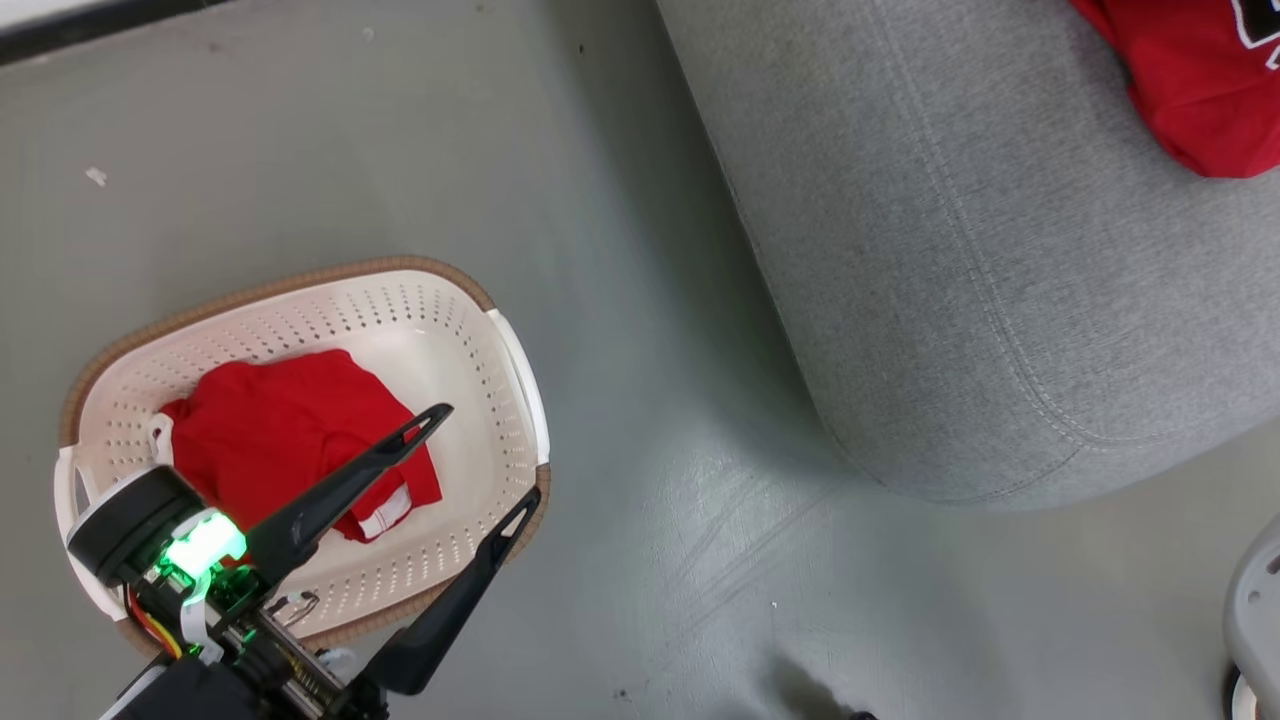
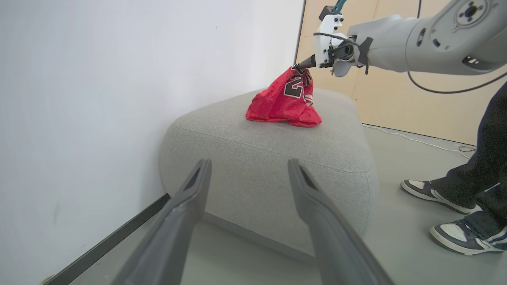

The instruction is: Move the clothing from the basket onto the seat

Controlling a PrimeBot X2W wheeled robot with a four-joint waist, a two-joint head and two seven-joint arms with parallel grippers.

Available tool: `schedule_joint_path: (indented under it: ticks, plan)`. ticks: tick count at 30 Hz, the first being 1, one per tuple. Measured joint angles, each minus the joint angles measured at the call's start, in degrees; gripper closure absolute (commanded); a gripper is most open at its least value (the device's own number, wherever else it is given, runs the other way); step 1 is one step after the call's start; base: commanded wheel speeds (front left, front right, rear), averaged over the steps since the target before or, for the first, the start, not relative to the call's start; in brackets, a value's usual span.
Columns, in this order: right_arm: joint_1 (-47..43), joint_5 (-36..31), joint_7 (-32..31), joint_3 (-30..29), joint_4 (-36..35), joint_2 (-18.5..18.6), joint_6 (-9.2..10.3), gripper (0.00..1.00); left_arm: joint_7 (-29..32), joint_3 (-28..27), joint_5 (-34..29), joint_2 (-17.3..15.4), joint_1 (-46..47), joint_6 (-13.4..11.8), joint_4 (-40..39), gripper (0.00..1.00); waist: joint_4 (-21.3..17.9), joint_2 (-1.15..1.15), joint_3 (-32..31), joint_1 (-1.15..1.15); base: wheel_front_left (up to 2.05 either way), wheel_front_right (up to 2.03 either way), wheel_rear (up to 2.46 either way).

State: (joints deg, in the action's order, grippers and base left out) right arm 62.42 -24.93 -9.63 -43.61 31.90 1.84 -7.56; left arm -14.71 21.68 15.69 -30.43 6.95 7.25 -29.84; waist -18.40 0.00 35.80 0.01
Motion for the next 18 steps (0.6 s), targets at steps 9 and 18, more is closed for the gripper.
schedule_joint_path:
  ticks: [9,18]
  plan:
    - [-1.4,-0.5,0.2,3.8,0.1,0.2,0.0,0.0,0.0,1.3,0.4,3.7,2.2,0.0,1.9,0.0,-0.2,0.0,-4.3,0.0,0.0,0.0,0.0]
    - [-3.4,-1.4,5.1,9.4,-1.7,0.5,0.0,0.0,0.0,-0.2,0.4,7.6,2.2,0.0,5.9,0.0,-0.2,0.0,-9.2,0.0,0.0,0.0,0.0]
